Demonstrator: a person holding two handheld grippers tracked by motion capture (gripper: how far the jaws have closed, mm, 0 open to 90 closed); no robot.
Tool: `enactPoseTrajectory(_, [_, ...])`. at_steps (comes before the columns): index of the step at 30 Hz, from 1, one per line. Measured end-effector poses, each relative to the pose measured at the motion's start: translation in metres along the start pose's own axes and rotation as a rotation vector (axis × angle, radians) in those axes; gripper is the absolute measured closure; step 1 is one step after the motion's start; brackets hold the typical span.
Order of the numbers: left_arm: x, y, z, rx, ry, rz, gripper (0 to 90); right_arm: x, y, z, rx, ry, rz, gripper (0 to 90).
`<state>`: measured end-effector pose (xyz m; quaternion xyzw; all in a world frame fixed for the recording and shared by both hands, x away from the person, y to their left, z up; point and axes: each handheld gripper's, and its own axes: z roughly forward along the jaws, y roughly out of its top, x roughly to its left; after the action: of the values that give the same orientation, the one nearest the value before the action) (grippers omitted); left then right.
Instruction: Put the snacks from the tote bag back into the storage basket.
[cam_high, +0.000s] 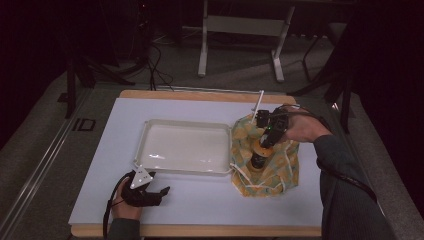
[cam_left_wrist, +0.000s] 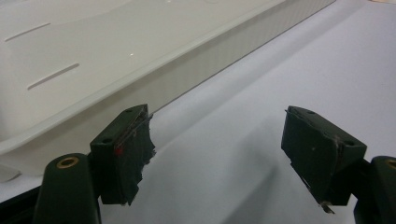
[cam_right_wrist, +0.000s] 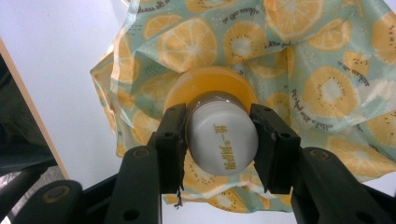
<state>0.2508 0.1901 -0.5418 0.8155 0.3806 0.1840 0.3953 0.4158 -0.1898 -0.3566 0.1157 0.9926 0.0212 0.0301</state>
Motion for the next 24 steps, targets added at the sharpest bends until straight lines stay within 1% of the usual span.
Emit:
enactPoseTrajectory(5, [0.0000, 0.0000, -0.0001, -0.001, -0.001, 0.002, 24.4, -0.0010, 0.0015, 0.0004, 0.015, 0.009, -0.001, 57.9])
enactPoseTrajectory(15, [0.0001, 0.0000, -0.0001, 0.000, -0.003, 0.001, 24.4, -0.0010, 0.0017, 0.0004, 0.021, 0.009, -0.002, 58.3])
enactPoseTrajectory(19, [0.0000, 0.0001, -0.0001, 0.000, -0.003, 0.002, 24.4, -0.0009, -0.0005, -0.0001, 0.014, -0.012, 0.008, 58.7])
enactPoseTrajectory(24, [0.0001, 0.0001, 0.0000, 0.000, -0.003, 0.001, 24.4, -0.0018, -0.0041, -0.0006, 0.008, -0.020, 0.025, 58.8])
